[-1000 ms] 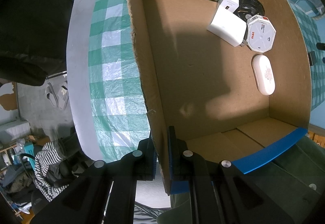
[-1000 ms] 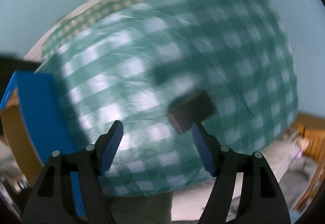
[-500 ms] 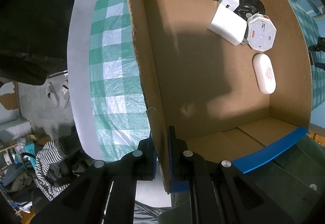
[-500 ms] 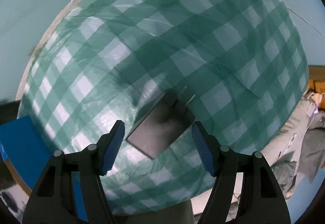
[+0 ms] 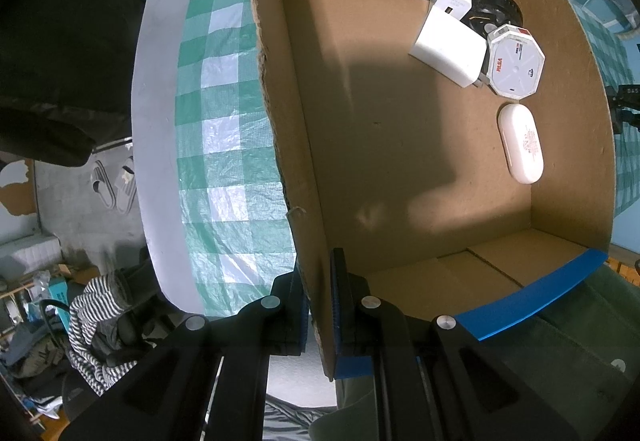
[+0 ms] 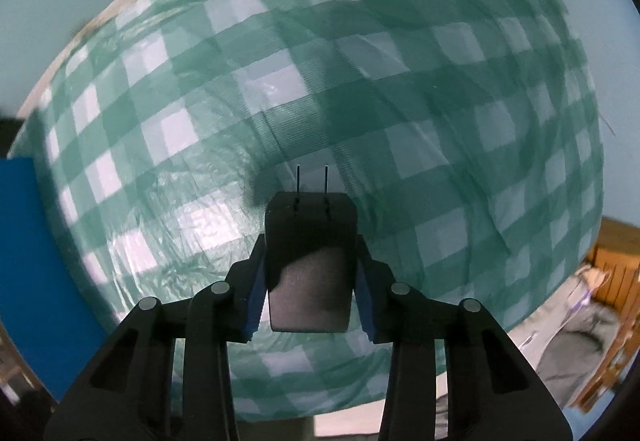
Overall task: Organize rigid objects
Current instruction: 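Move the right gripper to the black plug charger and grasp it, then carry the black charger over the box with the right gripper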
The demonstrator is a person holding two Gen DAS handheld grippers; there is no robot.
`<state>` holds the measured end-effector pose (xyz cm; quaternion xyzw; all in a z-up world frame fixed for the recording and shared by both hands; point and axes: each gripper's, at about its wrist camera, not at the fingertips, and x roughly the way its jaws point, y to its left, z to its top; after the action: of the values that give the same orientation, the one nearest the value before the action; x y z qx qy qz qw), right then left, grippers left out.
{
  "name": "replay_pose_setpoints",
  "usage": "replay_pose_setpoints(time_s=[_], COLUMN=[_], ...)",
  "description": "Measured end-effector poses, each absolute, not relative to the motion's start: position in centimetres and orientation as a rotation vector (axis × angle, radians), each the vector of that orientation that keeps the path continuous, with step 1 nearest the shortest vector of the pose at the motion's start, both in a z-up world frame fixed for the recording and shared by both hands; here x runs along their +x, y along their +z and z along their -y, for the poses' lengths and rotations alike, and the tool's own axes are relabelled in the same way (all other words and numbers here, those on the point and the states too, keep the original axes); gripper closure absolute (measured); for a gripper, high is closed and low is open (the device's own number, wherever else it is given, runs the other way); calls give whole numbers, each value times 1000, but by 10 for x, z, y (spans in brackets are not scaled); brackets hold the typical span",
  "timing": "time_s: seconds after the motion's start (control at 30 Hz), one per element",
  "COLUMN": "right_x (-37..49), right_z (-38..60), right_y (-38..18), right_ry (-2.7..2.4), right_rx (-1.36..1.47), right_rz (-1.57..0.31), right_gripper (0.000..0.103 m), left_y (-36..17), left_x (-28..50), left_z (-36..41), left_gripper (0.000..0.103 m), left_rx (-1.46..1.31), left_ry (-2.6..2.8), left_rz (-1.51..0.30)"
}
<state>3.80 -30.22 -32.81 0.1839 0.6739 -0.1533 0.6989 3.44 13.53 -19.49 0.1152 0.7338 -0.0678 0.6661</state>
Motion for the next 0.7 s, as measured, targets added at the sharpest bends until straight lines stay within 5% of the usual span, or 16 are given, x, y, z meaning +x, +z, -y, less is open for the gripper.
replay_pose_setpoints(time_s=[0.7], right_x=[29], right_z=[266], right_y=[-330], right_ry=[-253], right_rx=[302], right_rz=[-1496], right_gripper=[66], left_y=[-195], left_x=[36], left_z=[-138], left_gripper=[94], left_rx=[257], left_ry=[-155], left_rz=[-1655])
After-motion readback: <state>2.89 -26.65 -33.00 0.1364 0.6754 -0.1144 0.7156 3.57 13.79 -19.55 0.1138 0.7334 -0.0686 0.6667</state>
